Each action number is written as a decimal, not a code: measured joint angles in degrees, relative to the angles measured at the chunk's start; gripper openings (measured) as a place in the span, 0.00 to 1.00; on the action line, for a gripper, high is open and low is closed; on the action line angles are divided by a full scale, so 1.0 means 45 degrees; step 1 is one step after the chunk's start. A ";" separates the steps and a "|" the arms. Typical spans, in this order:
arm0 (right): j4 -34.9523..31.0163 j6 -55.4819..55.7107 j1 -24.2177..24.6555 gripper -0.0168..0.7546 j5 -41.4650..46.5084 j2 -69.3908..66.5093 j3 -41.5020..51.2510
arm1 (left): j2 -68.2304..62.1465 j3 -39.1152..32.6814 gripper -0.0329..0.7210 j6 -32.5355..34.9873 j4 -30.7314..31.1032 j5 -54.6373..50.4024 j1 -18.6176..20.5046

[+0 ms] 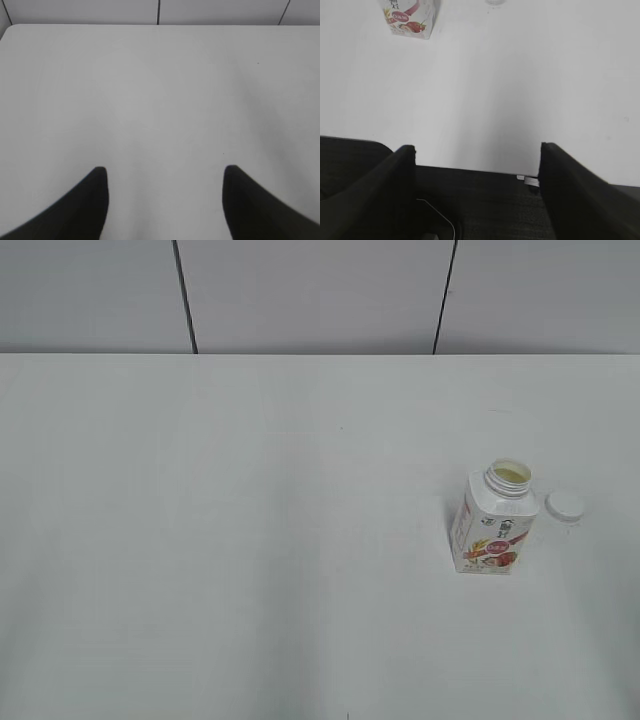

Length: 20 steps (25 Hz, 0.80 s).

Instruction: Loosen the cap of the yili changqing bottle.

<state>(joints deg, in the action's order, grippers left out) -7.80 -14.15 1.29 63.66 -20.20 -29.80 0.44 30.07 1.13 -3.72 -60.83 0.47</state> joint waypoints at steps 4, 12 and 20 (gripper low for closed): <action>0.0027 0.0037 0.0000 0.79 -0.0037 0.1174 0.0000 | 0.0000 0.0000 0.64 -0.0016 0.0015 0.0000 0.0000; 0.0098 0.0062 0.0000 0.79 -0.0079 0.4345 0.0005 | 0.0000 0.0000 0.62 -0.0026 0.0031 0.0000 0.0000; 0.0241 0.0291 0.0000 0.79 -0.0082 0.4586 0.0060 | 0.0000 0.0000 0.56 -0.0026 0.0035 0.0013 0.0000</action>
<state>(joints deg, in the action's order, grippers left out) -6.71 -12.85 1.29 63.29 0.43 -29.53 0.44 30.07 1.01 -3.56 -60.77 0.47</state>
